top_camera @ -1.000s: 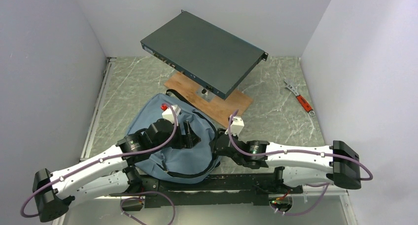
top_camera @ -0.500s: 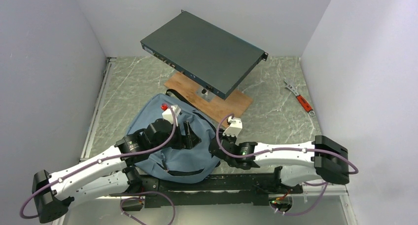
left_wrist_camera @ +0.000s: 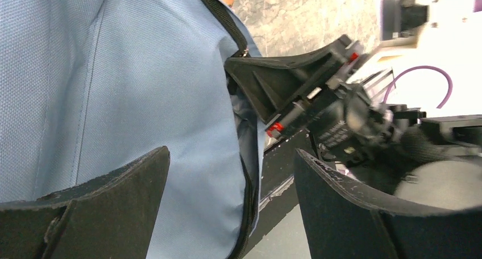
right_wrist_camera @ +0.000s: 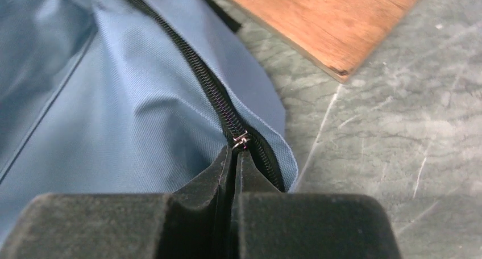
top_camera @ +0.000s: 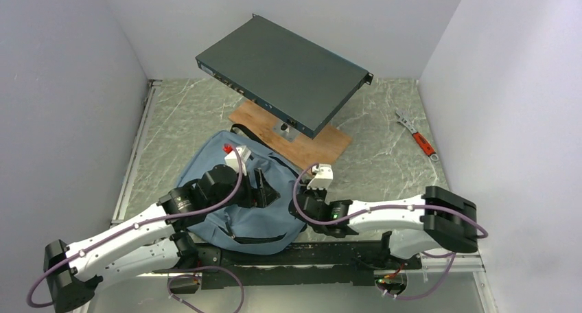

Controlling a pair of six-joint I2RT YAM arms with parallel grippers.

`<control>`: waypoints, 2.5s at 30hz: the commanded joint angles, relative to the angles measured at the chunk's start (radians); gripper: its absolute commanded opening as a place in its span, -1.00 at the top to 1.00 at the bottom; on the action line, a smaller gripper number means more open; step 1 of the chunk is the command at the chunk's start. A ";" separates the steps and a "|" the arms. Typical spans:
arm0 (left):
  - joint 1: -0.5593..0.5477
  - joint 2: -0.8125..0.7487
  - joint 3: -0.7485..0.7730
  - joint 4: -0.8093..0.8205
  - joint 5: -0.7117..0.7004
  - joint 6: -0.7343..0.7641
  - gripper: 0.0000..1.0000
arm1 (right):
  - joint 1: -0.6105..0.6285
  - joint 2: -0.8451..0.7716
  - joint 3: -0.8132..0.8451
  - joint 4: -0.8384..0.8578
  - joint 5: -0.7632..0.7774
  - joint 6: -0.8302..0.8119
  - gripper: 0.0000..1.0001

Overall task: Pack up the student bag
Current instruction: Zip the student bag at the center of the board.

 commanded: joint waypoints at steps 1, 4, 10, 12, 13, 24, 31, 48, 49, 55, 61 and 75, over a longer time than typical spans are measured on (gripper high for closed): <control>0.014 0.047 0.027 0.025 0.029 -0.020 -0.69 | 0.000 -0.152 0.003 0.016 -0.179 -0.227 1.00; 0.023 0.108 0.041 0.057 0.044 -0.069 -0.67 | -0.035 -0.242 -0.030 0.045 -0.412 -0.369 1.00; 0.050 0.208 0.041 0.145 0.048 -0.262 -0.66 | -0.082 -0.349 -0.128 0.199 -0.676 -0.573 1.00; 0.055 0.235 0.068 0.126 0.024 -0.309 -0.68 | -0.087 -0.373 -0.146 0.232 -0.701 -0.631 1.00; 0.056 0.251 0.084 0.103 0.008 -0.332 -0.69 | -0.095 -0.384 -0.152 0.242 -0.713 -0.655 1.00; 0.066 0.509 0.245 -0.026 -0.073 -0.348 -0.70 | -0.112 -0.477 -0.082 0.024 -0.773 -0.961 1.00; 0.065 0.637 0.306 -0.091 -0.165 -0.361 -0.30 | -0.101 -0.423 -0.056 0.005 -0.771 -1.011 1.00; 0.066 0.520 0.194 0.075 -0.221 -0.290 1.00 | -0.127 -0.542 -0.285 0.249 -0.758 -0.787 0.79; 0.066 0.518 0.193 0.075 -0.217 -0.290 1.00 | -0.127 -0.540 -0.284 0.250 -0.761 -0.787 0.86; 0.065 0.537 0.204 0.071 -0.164 -0.294 0.80 | -0.128 -0.509 -0.246 0.233 -0.747 -0.794 1.00; 0.065 0.564 0.279 -0.034 -0.096 -0.341 -0.25 | -0.123 -0.486 -0.151 0.116 -0.684 -0.790 1.00; 0.063 0.736 0.415 -0.089 -0.186 -0.330 0.28 | -0.073 -0.432 0.002 -0.121 -0.739 -1.122 1.00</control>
